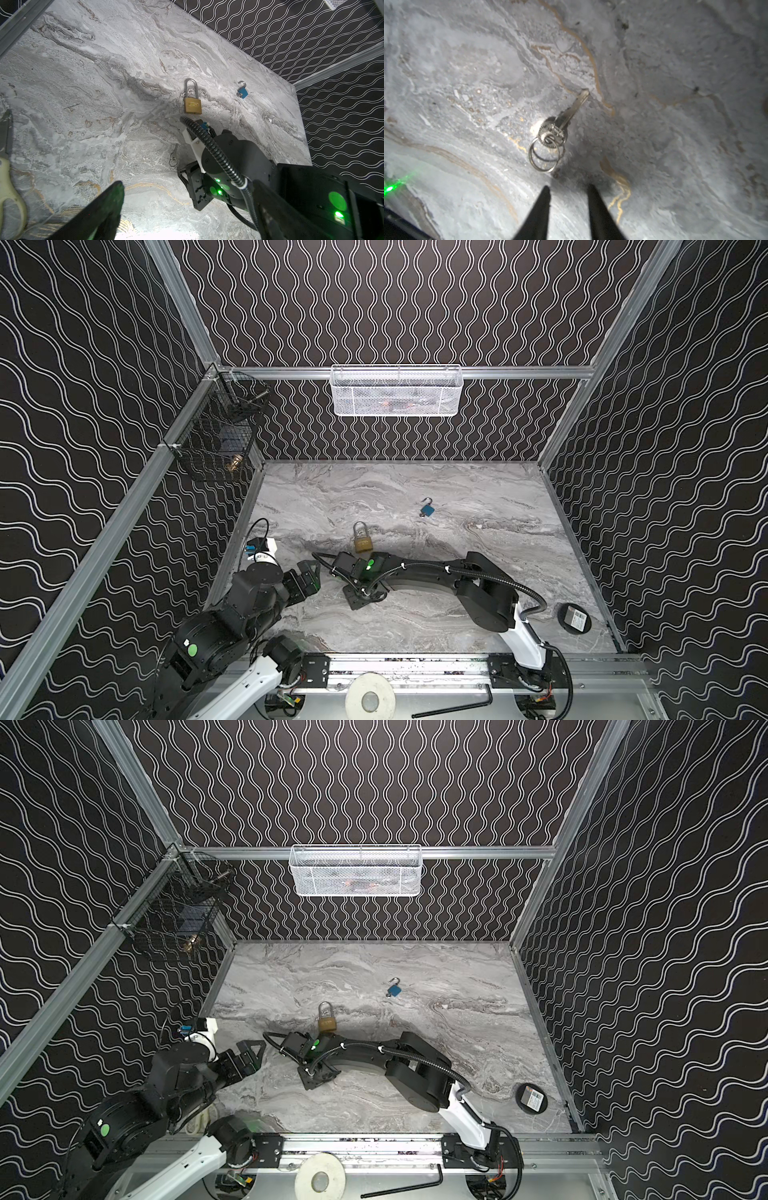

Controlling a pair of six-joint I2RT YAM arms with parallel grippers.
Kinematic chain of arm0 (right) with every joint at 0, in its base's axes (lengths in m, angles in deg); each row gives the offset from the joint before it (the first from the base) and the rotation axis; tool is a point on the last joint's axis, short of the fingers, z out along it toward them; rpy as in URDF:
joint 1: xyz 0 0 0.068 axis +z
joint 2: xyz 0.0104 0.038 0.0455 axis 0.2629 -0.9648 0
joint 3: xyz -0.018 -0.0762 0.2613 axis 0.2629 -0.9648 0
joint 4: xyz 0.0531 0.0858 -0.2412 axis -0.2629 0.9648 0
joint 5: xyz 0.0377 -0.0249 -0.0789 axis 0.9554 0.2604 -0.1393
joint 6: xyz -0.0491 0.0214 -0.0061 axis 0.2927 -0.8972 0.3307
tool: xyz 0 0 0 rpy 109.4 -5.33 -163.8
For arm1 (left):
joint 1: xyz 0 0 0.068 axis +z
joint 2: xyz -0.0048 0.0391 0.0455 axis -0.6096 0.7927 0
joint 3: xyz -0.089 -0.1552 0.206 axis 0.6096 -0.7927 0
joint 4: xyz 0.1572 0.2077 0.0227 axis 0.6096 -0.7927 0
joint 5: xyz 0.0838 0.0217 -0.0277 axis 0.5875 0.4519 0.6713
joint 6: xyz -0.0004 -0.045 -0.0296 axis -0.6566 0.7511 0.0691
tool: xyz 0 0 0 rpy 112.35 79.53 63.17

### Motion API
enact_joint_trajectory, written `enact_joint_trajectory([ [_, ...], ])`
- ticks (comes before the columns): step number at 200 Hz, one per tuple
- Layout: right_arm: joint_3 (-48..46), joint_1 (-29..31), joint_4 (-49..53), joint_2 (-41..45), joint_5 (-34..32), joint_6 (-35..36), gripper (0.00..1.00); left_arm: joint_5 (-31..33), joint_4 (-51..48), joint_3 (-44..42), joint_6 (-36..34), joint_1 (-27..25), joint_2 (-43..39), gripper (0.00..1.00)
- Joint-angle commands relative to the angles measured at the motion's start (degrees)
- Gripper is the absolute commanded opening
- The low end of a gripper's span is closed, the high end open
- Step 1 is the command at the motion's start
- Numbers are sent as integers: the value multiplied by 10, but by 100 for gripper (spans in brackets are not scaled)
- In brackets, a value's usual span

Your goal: Unlock with the key

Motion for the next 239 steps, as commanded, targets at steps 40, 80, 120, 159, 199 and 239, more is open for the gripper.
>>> enact_joint_trajectory([
  [40,-132,-32,-207,70,195,-74,36,5,10,3,-11,1,-3,97],
  [80,-248,-57,-377,105,281,-169,36,8,4,3,-13,1,-8,97],
  [120,-293,-67,-474,99,317,-229,35,12,2,3,-14,1,-11,97],
  [159,-304,-72,-464,105,277,-245,35,15,-4,6,-15,1,-15,97],
  [199,-307,-79,-467,97,260,-256,33,10,-1,12,-17,1,-13,97],
  [239,-299,-80,-486,78,268,-268,32,9,1,18,-25,0,-6,97],
])
